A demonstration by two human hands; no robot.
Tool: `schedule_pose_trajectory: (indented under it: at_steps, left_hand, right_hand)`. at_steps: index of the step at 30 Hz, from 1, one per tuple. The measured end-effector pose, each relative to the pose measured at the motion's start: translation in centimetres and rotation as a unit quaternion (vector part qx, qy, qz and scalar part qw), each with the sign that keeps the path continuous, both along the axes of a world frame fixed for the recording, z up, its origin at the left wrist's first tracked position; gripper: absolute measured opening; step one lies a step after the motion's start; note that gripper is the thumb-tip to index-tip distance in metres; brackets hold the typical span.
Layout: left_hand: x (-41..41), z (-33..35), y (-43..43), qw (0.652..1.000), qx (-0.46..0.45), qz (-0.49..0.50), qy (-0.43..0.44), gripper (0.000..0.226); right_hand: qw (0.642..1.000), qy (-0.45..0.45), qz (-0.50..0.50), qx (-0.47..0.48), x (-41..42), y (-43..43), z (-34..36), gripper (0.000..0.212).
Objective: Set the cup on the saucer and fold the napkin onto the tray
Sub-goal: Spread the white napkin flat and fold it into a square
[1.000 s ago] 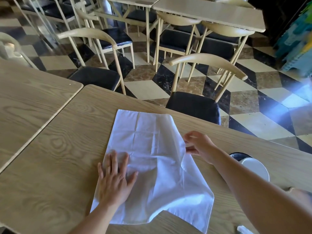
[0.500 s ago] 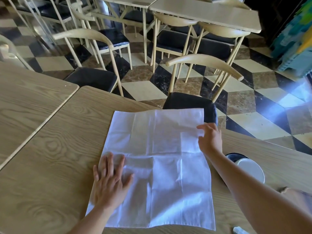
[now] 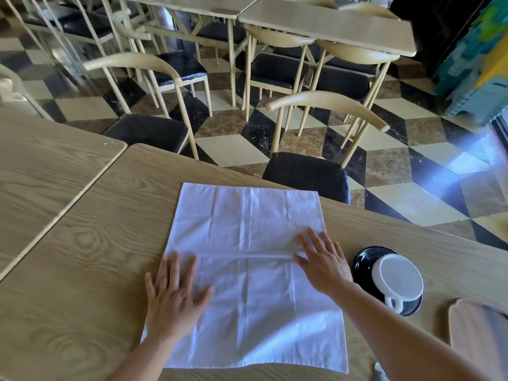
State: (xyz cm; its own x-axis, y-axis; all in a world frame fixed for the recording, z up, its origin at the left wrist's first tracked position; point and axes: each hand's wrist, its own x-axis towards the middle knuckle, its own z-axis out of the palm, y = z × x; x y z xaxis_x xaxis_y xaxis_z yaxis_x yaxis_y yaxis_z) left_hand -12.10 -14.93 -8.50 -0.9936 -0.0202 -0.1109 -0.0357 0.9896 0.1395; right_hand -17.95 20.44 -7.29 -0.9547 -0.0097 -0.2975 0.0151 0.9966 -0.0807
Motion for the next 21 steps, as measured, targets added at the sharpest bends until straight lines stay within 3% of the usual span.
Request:
schedule_pose_trajectory:
  at_steps: [8,13,17,21]
  left_hand:
    - [0.3,2.4,-0.5,0.998,-0.018,-0.012,-0.058,0.106]
    - [2.1,4.9,0.8,0.998,0.034,-0.013,-0.055,0.098]
    - [5.1,4.8,1.2,0.997,0.009,-0.028,-0.067,0.098]
    - [7.0,4.5,1.0,0.997,-0.004,-0.007,-0.078,0.100]
  right_hand:
    - [0.993,0.071,-0.031,-0.091,4.7,-1.7,2.0,0.060]
    - [0.995,0.043,0.029,-0.086,8.4,-2.7,2.6,0.064]
    - [0.991,0.050,0.102,-0.068,11.9,-3.7,2.0,0.067]
    - [0.997,0.017,0.068,-0.028,14.1,-3.9,0.4,0.064]
